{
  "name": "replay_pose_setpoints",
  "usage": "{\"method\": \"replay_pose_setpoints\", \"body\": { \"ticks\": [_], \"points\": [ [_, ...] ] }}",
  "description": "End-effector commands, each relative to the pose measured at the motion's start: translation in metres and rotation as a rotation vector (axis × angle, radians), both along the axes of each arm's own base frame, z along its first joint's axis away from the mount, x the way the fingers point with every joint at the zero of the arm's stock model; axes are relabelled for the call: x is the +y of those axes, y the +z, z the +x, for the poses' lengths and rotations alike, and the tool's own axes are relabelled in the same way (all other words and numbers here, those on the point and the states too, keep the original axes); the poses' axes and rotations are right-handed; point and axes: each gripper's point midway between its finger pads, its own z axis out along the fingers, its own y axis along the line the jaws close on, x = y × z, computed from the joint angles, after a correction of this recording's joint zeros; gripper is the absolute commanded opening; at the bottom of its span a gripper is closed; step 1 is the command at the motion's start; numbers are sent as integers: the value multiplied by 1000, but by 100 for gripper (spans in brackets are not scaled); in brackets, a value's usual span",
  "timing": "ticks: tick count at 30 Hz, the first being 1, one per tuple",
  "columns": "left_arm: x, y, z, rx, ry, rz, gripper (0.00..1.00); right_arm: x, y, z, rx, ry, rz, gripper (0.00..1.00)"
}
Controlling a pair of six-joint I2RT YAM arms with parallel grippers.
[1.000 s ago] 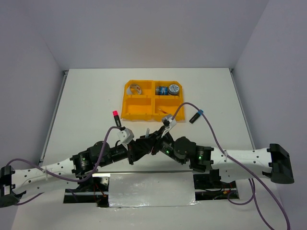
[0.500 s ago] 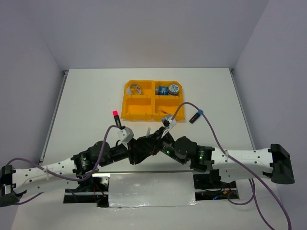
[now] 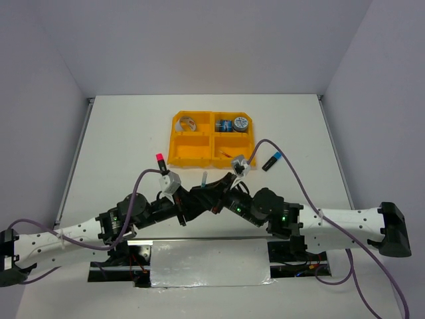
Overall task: Sort the stationery into containers
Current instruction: Close the pen cap on the pen.
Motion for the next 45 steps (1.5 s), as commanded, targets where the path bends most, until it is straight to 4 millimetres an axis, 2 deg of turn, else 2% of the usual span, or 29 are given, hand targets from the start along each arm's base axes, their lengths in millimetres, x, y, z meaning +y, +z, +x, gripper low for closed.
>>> {"method": "replay_pose_setpoints", "body": {
  "ticks": [1, 2, 5, 8, 14, 16, 23, 25, 27, 28, 30, 34, 38, 41, 43, 45],
  "points": [
    [0, 21, 12, -64, 53, -59, 0, 10, -19, -14, 27, 64, -67, 9],
    [1, 21, 11, -63, 49, -65, 0, 9, -18, -13, 28, 61, -63, 23],
    [2, 19, 10, -60, 47, -69, 0, 4, -10, -13, 17, 53, -50, 33],
    [2, 17, 10, -57, 52, -63, 0, -1, -4, -12, 9, 43, -45, 33],
    [7, 16, 17, -40, 98, -64, 0, -9, 4, -11, 2, 35, -27, 53],
    [8, 15, 19, -36, 108, -61, 0, -16, 14, -13, -9, 37, 3, 59],
    [6, 9, 9, -36, 56, -57, 0, -36, 29, -7, -67, -11, 11, 76],
    [5, 11, 5, -43, 33, -69, 0, -37, 36, -6, -87, -16, -1, 77],
    [4, 11, 3, -44, 19, -70, 0, -37, 33, 0, -97, -39, -47, 78],
    [4, 11, 2, -45, 15, -70, 0, -37, 39, 2, -103, -47, -47, 78],
    [3, 13, 0, -47, 1, -69, 0, -35, 37, 7, -111, -69, -83, 77],
    [2, 14, -2, -52, -12, -69, 0, -34, 46, 11, -134, -79, -85, 73],
    [1, 11, -2, -48, -12, -60, 0, -34, 55, 10, -154, -71, -71, 56],
    [-1, 11, -5, -51, -32, -60, 0, -33, 58, 9, -162, -65, -66, 52],
    [-2, 12, -7, -53, -46, -62, 0, -31, 57, 9, -162, -60, -67, 44],
    [-2, 11, -8, -55, -50, -61, 0, -31, 56, 10, -162, -64, -69, 43]
  ]
}}
